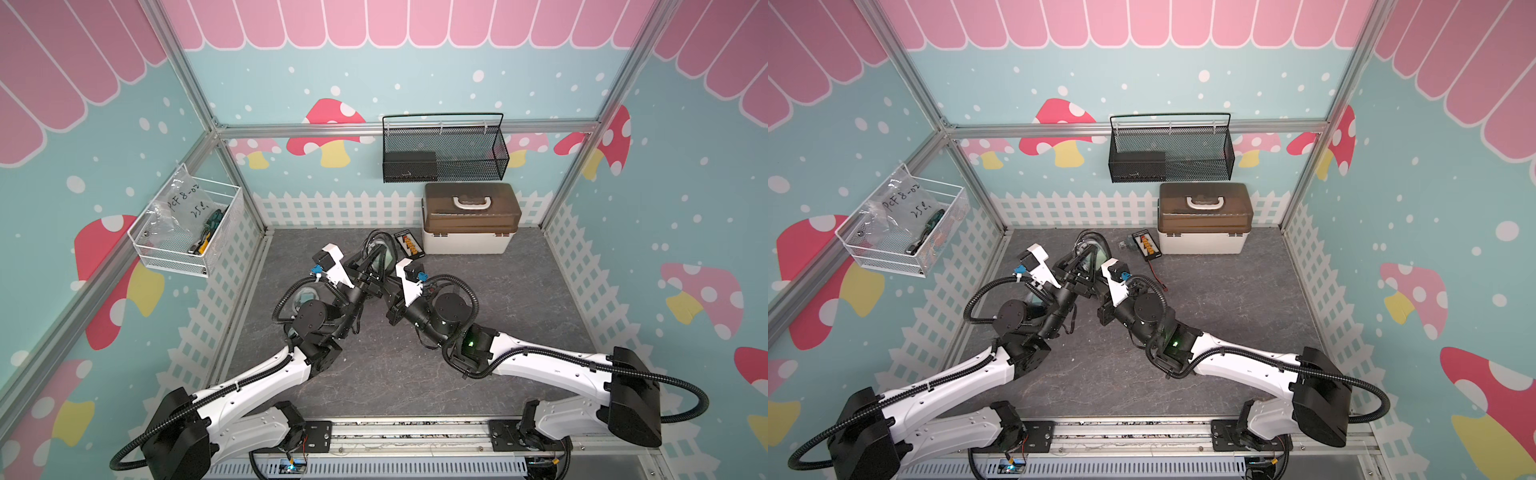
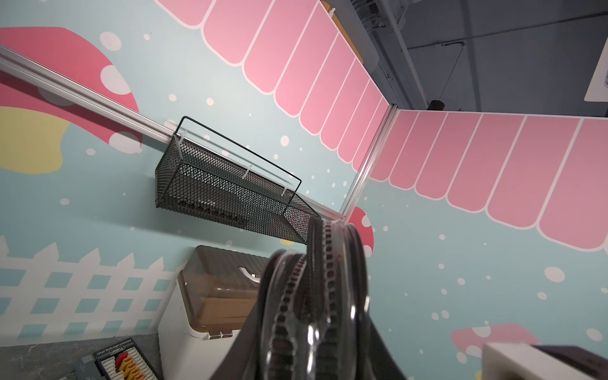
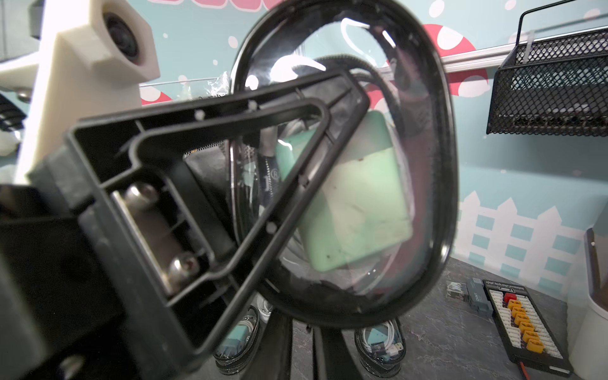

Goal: Pack away charging kits
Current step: Pick up the storage bag at the center of the board.

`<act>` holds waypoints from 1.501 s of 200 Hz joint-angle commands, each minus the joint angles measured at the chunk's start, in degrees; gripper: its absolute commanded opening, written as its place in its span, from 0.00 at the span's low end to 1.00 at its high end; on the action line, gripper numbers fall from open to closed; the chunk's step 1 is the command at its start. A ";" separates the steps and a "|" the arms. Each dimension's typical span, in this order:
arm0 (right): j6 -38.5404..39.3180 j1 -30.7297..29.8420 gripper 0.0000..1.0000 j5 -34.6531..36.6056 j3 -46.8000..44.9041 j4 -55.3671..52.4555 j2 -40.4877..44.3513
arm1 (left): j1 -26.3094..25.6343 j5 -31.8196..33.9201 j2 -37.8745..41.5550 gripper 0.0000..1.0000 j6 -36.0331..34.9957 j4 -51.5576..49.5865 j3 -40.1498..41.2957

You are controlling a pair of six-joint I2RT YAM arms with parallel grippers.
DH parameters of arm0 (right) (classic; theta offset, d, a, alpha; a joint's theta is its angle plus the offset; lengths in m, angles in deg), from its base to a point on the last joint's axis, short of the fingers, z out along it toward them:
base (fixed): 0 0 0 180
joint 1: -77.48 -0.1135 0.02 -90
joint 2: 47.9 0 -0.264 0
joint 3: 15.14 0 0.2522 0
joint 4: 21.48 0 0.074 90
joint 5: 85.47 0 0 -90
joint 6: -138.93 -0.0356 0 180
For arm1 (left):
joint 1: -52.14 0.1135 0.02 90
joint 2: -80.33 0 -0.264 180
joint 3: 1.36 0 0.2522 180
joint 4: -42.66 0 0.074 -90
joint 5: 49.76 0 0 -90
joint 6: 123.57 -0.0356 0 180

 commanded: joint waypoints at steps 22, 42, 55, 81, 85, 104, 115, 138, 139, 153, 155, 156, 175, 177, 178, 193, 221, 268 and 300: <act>-0.49 -0.25 0.04 0.92 2.74 1.81 -0.66 | -0.55 -0.12 1.20 0.00 1.54 0.91 1.37; -0.47 -0.25 0.00 1.67 2.32 1.62 -0.31 | -0.55 0.93 1.82 0.00 1.63 1.14 1.84; -0.10 -0.21 0.00 2.33 1.74 1.23 0.15 | -0.55 1.74 2.39 0.00 1.65 0.75 1.95; 1.21 -0.14 0.00 5.00 -0.94 0.96 1.42 | -0.07 2.34 3.97 0.00 1.84 -1.45 1.51; 1.48 -0.16 0.00 5.43 -1.47 0.96 1.61 | 0.09 2.28 4.18 0.00 1.98 -1.58 1.50; 2.88 -0.08 0.00 7.55 -3.10 0.96 2.35 | 1.49 0.78 5.12 0.00 3.73 -2.38 1.45; 3.60 -0.05 0.00 8.44 -3.71 0.87 2.71 | 2.43 -0.59 5.51 0.00 5.00 -2.50 1.52; 4.58 0.40 0.00 9.23 -4.64 0.65 3.62 | 4.84 -2.87 6.21 0.00 8.11 -1.98 2.27; 4.60 0.43 0.00 9.25 -4.69 0.63 3.65 | 4.96 -3.03 6.26 0.00 8.23 -1.92 2.32; 4.95 0.71 0.00 9.84 -5.24 0.51 4.20 | 6.53 -4.20 6.83 0.00 10.23 -1.46 3.07; 5.10 0.71 0.00 9.88 -5.32 0.52 4.28 | 6.74 -4.36 6.95 0.00 10.44 -1.32 3.21; 5.13 0.72 0.00 9.88 -5.38 0.52 4.33 | 6.83 -4.39 6.98 0.00 10.58 -1.29 3.28; 5.56 1.28 0.00 10.15 -5.61 0.35 4.74 | 8.42 -6.49 7.58 0.00 12.74 -1.00 3.85; 5.58 1.30 0.00 10.15 -5.57 0.34 4.74 | 8.53 -6.69 7.62 0.00 12.94 -1.03 3.87; 5.59 1.36 0.00 10.15 -5.55 0.39 4.78 | 8.56 -6.78 7.62 0.00 12.97 -1.01 3.92; 6.14 1.79 0.00 9.93 -5.04 0.12 4.87 | 8.94 -7.96 7.98 0.00 14.30 -0.61 4.59; 6.74 2.60 0.00 9.05 -4.12 -0.79 4.93 | 9.27 -8.61 9.57 0.00 15.70 0.53 6.54; 4.92 2.82 0.49 -6.53 -4.87 -3.56 9.68 | 9.50 -14.41 9.69 0.00 14.41 -0.30 5.18; -7.50 11.51 0.82 -22.75 -3.85 -6.53 14.50 | 10.18 -22.22 9.05 0.00 11.96 -1.85 3.65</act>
